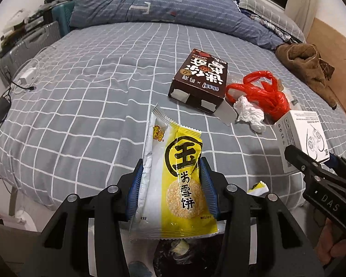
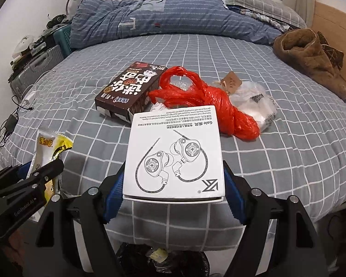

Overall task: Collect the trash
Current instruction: 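Carry the wrapper with the left gripper while the right gripper carries the box toward the bin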

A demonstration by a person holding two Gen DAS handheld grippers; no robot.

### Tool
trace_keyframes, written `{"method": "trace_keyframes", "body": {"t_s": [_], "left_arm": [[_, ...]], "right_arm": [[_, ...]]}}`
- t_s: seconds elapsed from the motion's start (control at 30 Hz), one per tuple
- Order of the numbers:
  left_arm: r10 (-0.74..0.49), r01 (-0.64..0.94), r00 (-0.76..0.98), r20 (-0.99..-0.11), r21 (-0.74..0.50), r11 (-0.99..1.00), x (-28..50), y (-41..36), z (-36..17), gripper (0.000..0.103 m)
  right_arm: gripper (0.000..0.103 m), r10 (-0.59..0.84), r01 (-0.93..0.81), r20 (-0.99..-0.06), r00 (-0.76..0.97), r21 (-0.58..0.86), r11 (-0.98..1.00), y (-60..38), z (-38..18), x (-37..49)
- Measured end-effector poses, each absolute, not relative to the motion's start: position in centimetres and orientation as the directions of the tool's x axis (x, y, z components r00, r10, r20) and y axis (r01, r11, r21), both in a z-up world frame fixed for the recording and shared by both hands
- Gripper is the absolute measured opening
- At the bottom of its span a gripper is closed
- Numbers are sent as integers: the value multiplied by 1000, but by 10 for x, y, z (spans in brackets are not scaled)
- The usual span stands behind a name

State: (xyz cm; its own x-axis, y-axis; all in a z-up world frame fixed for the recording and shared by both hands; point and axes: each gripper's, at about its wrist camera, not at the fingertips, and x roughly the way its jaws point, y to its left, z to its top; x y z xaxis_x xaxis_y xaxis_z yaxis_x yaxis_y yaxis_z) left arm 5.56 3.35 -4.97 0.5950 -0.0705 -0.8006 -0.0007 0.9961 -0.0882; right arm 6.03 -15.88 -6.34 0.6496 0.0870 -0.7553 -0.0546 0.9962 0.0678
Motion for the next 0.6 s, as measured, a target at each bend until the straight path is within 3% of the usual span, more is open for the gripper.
{"method": "trace_keyframes", "body": {"t_s": [0.6], "left_arm": [[-103, 0, 599, -794, -129, 992, 13, 34, -48, 42]], "right_arm": [[72, 102, -69, -755, 648, 75, 995, -163, -63, 13]]}}
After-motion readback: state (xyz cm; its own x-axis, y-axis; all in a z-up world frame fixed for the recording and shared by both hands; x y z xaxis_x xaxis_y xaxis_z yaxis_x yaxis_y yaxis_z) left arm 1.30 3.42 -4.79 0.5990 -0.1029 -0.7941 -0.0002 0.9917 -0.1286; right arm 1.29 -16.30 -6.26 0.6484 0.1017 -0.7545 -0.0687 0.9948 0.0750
